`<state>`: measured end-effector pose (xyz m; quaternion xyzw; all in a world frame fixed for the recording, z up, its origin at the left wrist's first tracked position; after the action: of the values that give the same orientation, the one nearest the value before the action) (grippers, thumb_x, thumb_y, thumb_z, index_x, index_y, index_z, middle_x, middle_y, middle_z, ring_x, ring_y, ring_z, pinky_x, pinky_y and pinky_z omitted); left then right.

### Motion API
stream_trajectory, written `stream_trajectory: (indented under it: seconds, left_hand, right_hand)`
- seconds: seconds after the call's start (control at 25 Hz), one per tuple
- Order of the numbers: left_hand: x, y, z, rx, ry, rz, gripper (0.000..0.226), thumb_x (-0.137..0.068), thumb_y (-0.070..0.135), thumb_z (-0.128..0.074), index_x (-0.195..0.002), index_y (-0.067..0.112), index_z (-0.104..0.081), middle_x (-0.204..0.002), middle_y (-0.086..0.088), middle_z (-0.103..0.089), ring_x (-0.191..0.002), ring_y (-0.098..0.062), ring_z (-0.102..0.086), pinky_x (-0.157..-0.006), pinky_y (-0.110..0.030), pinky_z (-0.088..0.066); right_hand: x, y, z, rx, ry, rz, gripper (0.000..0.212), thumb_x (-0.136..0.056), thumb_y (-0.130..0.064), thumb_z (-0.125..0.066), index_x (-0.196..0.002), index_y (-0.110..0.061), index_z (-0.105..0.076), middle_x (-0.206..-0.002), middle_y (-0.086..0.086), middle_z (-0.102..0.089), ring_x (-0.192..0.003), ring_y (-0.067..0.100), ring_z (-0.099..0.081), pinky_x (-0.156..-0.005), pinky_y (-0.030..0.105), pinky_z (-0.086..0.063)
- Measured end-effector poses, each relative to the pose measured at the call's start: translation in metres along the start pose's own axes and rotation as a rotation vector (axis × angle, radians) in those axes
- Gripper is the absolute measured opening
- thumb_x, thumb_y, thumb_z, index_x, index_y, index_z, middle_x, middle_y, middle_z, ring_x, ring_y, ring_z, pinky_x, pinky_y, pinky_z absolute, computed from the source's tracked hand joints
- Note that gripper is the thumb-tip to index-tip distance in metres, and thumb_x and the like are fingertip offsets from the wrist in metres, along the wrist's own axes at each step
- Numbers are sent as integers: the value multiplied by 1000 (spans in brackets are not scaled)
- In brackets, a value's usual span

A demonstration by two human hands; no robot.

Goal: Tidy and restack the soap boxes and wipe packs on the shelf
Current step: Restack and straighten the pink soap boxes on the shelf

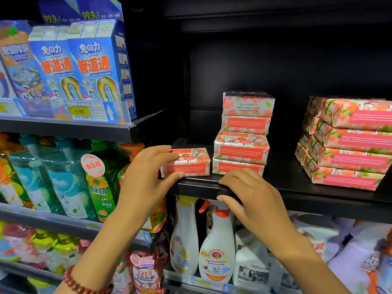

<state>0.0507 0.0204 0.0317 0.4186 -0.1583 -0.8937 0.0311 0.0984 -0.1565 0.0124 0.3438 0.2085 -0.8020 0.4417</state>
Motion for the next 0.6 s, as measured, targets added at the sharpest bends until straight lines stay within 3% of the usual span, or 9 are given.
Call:
stream_trajectory:
  seconds: [0.16, 0.48, 0.6]
  left_hand:
    - [-13, 12, -5, -119, 5, -68, 31, -72, 8, -80, -102, 9, -70, -102, -8, -70, -99, -29, -63, -83, -32, -44]
    - [-38, 8, -29, -126, -49, 34, 29, -85, 20, -68, -113, 15, -66, -111, -4, -67, -103, -22, -58, -85, -30, -45]
    - [-32, 18, -24, -104, -23, -5, 32, -82, 22, -72, -112, 14, -65, -113, -5, -66, -108, -24, -58, -88, -31, -44]
  right_hand:
    - [1, 0, 0, 2, 3, -10, 28, -68, -18, -82, -92, -12, -69, -90, -1, -67, -83, 20, -64, -63, 28, -53]
    - [1, 1, -3, -6, -19, -19, 27, -72, -18, -79, -95, -10, -69, -93, 2, -68, -86, 21, -64, -66, 31, -54]
    - [3, 4, 10, -93, 80, -32, 27, -80, -20, -72, -103, -9, -67, -101, 2, -66, -97, 19, -60, -80, 32, -53]
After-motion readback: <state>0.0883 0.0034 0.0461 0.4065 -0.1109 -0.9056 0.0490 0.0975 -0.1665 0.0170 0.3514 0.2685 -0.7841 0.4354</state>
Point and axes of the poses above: each hand's wrist, its own x-axis away from the middle knuckle, its own z-axis out of the back of the hand, y = z × x, the point moved 9 cm from there along -x, towards the middle knuckle
